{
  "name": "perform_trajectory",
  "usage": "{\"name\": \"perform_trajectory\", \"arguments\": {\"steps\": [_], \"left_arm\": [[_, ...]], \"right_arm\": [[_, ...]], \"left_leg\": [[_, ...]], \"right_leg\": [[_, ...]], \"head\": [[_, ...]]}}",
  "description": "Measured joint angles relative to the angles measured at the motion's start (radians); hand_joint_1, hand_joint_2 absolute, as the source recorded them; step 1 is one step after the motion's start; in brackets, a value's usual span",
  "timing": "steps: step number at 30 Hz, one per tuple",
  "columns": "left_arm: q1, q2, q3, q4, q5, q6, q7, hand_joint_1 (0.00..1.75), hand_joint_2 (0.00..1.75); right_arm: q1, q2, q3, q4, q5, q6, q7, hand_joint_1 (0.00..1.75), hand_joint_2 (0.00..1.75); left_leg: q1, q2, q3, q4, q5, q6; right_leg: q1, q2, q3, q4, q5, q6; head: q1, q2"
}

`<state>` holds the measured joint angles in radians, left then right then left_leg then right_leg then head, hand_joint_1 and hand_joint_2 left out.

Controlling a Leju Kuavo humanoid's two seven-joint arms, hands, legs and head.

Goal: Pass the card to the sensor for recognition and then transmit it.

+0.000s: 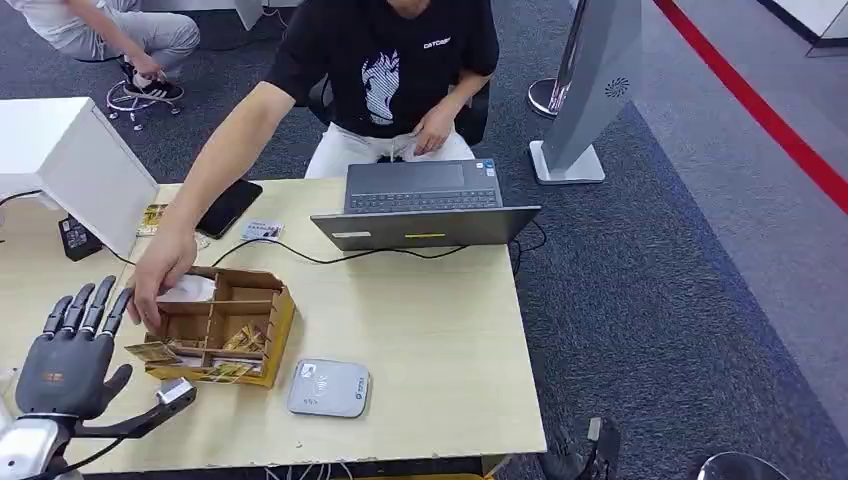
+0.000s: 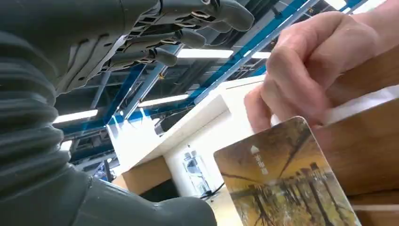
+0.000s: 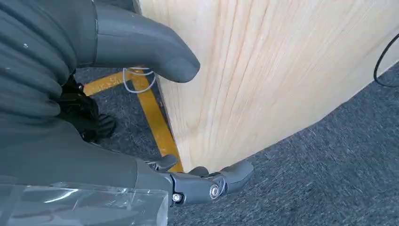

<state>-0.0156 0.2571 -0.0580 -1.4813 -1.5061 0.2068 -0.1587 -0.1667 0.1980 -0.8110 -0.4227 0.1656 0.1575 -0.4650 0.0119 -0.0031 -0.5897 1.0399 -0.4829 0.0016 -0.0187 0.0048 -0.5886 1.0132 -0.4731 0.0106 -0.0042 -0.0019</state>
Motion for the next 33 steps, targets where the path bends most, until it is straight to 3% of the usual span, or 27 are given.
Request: {"name": "perform_trajectory", "arguments": {"steps": [33], "left_arm": [[0.008, -0.018, 0.000, 0.036, 0.004, -0.004, -0.001, 0.00, 1.75]], "right_arm": [[0.000, 0.000, -0.006, 0.000, 0.002, 0.002, 0.000, 0.00, 1.75]], "left_leg": [[0.000, 0.000, 0.000, 0.000, 0.000, 0.000]], "right_leg": [[0.000, 0.000, 0.000, 0.000, 0.000, 0.000]], "head": [[0.000, 0.000]]}}
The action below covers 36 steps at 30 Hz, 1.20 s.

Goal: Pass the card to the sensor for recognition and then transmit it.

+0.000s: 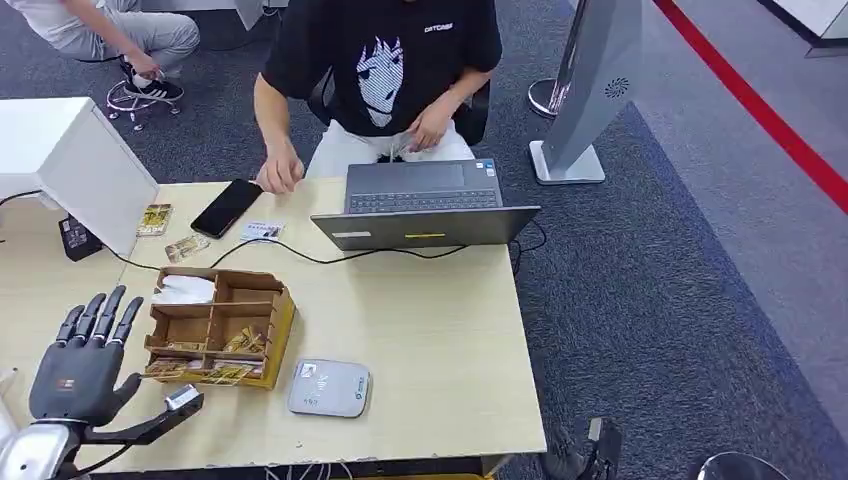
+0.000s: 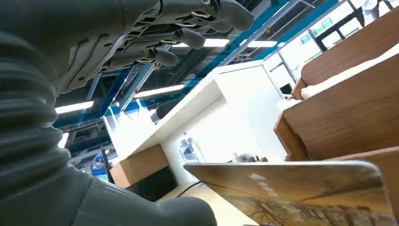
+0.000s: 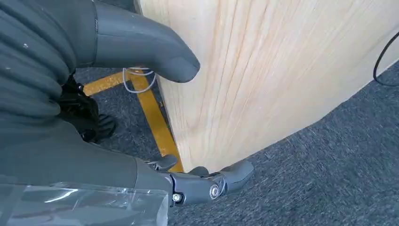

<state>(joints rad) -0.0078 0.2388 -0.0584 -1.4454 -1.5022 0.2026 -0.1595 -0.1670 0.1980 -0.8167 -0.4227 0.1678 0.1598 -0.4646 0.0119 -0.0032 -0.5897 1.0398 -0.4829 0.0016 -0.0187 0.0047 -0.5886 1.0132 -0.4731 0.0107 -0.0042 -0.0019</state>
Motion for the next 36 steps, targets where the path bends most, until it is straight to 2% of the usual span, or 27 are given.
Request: {"name": "perform_trajectory", "arguments": {"steps": [16, 25, 36], "left_arm": [[0.005, -0.003, 0.000, 0.009, -0.008, 0.002, 0.000, 0.00, 1.75], [0.005, -0.019, -0.003, 0.025, -0.016, 0.006, 0.000, 0.00, 1.75], [0.003, -0.047, -0.047, 0.040, -0.024, 0.012, -0.003, 0.00, 1.75]], "right_arm": [[0.000, 0.000, -0.001, 0.000, 0.000, 0.000, 0.000, 0.00, 1.75], [0.000, 0.000, -0.001, 0.000, 0.012, 0.000, 0.000, 0.00, 1.75], [-0.001, 0.000, -0.001, 0.000, 0.013, 0.002, 0.003, 0.00, 1.75]], "left_leg": [[0.000, 0.000, 0.000, 0.000, 0.000, 0.000], [0.000, 0.000, 0.000, 0.000, 0.000, 0.000], [0.000, 0.000, 0.000, 0.000, 0.000, 0.000]], "right_leg": [[0.000, 0.000, 0.000, 0.000, 0.000, 0.000], [0.000, 0.000, 0.000, 0.000, 0.000, 0.000], [0.000, 0.000, 0.000, 0.000, 0.000, 0.000]], "head": [[0.000, 0.000], [0.000, 0.000], [0.000, 0.000]]}}
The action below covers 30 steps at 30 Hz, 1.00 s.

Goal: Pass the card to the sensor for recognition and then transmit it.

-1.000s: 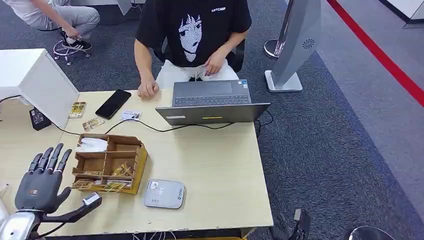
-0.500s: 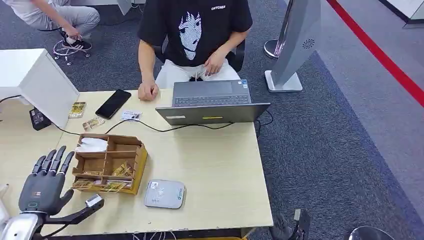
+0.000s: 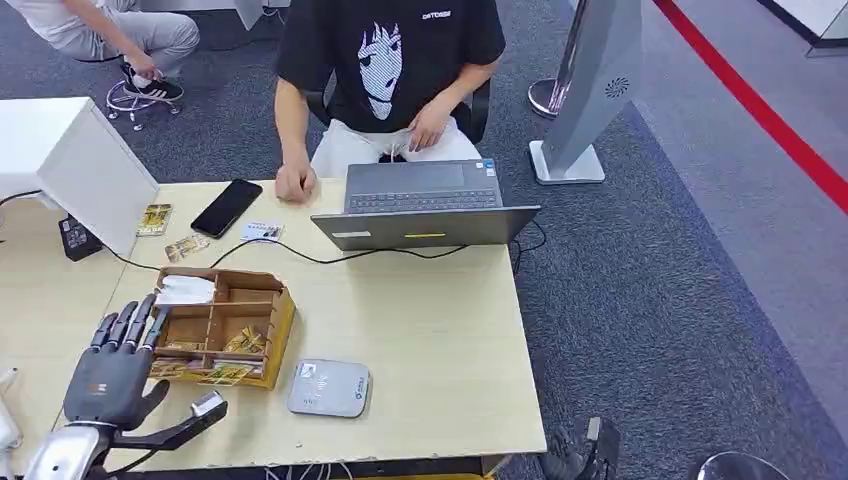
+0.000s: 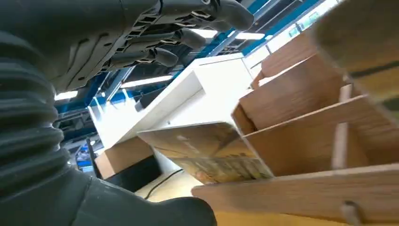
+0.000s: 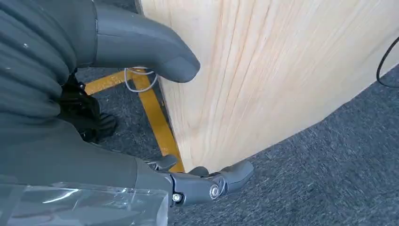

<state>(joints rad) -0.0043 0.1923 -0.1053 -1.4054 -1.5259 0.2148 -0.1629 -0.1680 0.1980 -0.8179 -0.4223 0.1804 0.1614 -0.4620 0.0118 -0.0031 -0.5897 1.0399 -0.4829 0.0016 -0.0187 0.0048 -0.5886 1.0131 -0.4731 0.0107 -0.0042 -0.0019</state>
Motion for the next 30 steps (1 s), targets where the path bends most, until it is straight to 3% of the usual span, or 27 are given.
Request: {"name": "perform_trajectory", "arguments": {"steps": [16, 17, 18, 30], "left_arm": [[0.000, -0.004, -0.010, 0.001, 0.002, 0.003, 0.002, 0.00, 1.75], [0.000, -0.004, -0.010, 0.001, 0.002, 0.003, 0.002, 0.17, 1.75], [0.000, -0.004, -0.011, 0.001, 0.002, 0.003, 0.002, 1.75, 1.75], [0.001, -0.003, -0.011, 0.006, 0.008, 0.005, 0.002, 1.75, 1.75]], "right_arm": [[0.000, 0.000, 0.000, 0.000, -0.001, 0.010, 0.000, 0.00, 1.75], [0.000, 0.000, 0.000, 0.000, -0.001, 0.011, 0.000, 0.00, 1.75], [0.000, 0.000, 0.000, 0.000, -0.001, 0.013, 0.000, 0.00, 1.75], [0.000, 0.000, 0.000, 0.000, -0.001, 0.014, 0.000, 0.00, 1.75]], "left_leg": [[0.000, 0.000, 0.000, 0.000, 0.000, 0.000], [0.000, 0.000, 0.000, 0.000, 0.000, 0.000], [0.000, 0.000, 0.000, 0.000, 0.000, 0.000], [0.000, 0.000, 0.000, 0.000, 0.000, 0.000]], "right_leg": [[0.000, 0.000, 0.000, 0.000, 0.000, 0.000], [0.000, 0.000, 0.000, 0.000, 0.000, 0.000], [0.000, 0.000, 0.000, 0.000, 0.000, 0.000], [0.000, 0.000, 0.000, 0.000, 0.000, 0.000]], "head": [[0.000, 0.000], [0.000, 0.000], [0.000, 0.000], [0.000, 0.000]]}}
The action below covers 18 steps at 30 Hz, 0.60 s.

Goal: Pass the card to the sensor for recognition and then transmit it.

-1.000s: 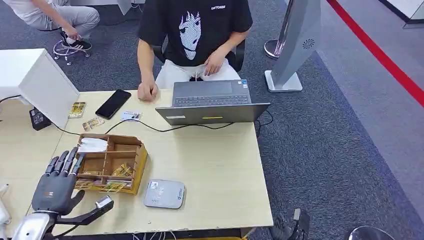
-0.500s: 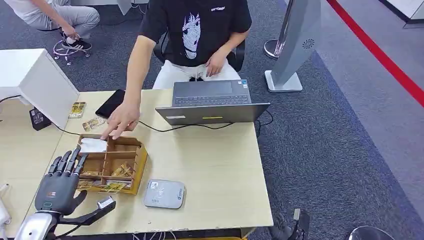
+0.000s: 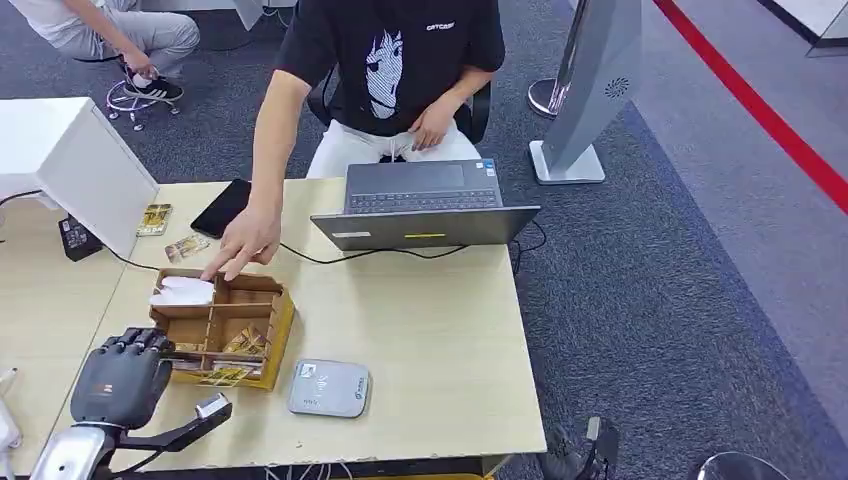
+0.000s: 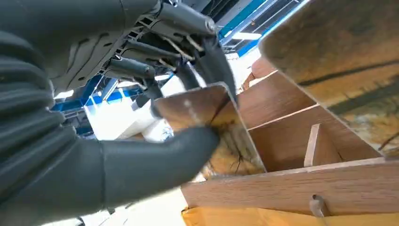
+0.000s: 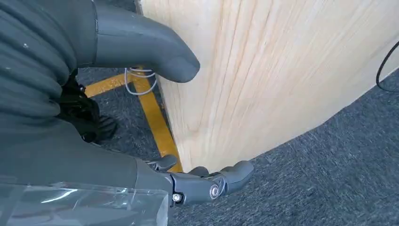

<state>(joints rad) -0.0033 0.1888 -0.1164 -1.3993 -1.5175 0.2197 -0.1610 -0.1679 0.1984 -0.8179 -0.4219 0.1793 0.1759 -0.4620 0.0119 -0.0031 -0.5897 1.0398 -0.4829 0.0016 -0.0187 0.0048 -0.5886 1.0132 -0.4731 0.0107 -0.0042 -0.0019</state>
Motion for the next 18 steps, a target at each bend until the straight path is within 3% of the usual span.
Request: {"name": "perform_trajectory", "arguments": {"steps": [18], "left_arm": [[-0.008, 0.012, 0.000, -0.013, 0.021, 0.004, 0.000, 1.75, 1.75]], "right_arm": [[0.000, 0.000, 0.000, 0.001, 0.000, 0.000, 0.000, 0.00, 1.75]], "left_leg": [[0.000, 0.000, 0.000, 0.000, 0.000, 0.000]], "right_leg": [[0.000, 0.000, 0.000, 0.000, 0.000, 0.000]], "head": [[0.000, 0.000]]}}
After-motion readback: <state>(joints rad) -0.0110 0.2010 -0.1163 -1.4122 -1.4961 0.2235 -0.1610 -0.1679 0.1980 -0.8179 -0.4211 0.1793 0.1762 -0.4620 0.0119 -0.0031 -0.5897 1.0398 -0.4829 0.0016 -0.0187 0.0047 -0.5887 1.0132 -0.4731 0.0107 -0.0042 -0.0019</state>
